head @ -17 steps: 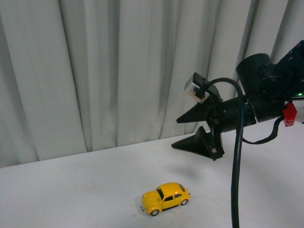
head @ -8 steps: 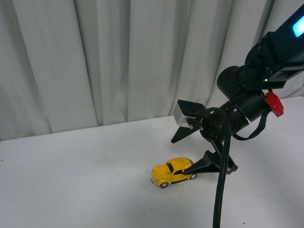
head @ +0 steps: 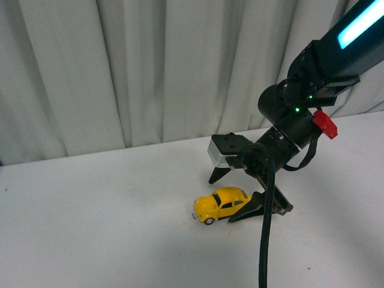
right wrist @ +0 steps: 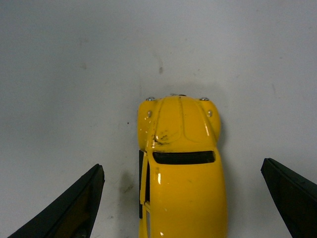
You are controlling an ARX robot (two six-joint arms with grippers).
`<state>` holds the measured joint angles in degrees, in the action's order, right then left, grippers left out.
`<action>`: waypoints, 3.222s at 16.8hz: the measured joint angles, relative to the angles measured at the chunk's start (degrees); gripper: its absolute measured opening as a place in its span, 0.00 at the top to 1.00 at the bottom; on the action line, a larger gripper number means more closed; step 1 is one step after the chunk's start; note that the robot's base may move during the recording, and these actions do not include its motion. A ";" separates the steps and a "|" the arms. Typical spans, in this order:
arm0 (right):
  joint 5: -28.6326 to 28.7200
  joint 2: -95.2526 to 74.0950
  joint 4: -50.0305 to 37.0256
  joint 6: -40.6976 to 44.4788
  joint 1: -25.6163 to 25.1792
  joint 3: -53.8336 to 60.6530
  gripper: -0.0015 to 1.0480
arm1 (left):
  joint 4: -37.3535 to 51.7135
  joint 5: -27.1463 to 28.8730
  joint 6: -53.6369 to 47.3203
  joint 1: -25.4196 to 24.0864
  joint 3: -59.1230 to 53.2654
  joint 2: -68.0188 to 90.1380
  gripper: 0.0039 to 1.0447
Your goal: Wind up and store yellow beetle toy
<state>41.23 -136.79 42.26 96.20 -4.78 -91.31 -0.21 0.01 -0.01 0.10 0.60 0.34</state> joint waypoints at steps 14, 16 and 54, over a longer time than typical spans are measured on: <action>-0.28 -2.69 -3.76 -7.23 4.39 -2.49 0.60 | 0.00 0.00 0.00 0.00 0.00 0.00 0.06; -0.20 -2.67 -3.91 -7.26 4.37 -2.32 0.60 | 0.00 0.00 0.00 0.00 0.00 0.00 0.06; 1.29 8.48 -13.81 0.92 -15.17 25.22 0.06 | 0.00 0.00 0.00 0.00 0.00 0.00 0.06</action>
<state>42.52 -128.31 28.45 97.12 -19.94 -66.08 -0.21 0.01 -0.01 0.10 0.60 0.34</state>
